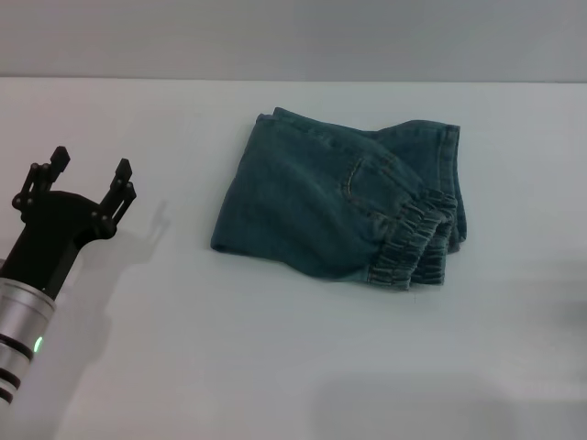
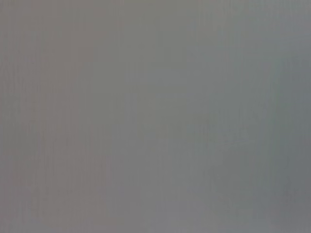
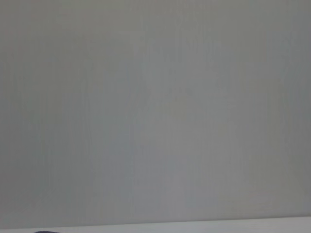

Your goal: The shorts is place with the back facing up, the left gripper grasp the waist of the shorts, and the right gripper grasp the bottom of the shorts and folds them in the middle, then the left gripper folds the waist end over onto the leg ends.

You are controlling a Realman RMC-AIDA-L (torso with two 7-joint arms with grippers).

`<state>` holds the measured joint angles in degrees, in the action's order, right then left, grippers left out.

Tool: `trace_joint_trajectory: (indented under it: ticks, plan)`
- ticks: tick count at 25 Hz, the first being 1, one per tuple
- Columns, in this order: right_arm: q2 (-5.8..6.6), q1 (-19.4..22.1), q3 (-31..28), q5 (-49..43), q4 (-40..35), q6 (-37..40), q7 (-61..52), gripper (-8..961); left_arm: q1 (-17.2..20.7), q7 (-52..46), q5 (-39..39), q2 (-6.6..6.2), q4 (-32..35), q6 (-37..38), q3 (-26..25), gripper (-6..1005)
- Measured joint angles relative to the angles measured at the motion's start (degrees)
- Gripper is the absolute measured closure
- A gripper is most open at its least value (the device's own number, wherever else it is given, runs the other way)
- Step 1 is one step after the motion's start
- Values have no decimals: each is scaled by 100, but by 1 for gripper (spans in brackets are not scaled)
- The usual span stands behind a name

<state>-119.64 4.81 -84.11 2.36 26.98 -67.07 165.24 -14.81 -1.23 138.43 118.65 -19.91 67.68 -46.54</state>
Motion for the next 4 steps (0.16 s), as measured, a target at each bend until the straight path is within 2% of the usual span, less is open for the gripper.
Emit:
trace_joint_trajectory:
  ticks: [4]
  plan:
    - [1, 2, 1, 0, 0, -4, 0, 350, 24, 0, 1, 0, -3, 0, 27, 204]
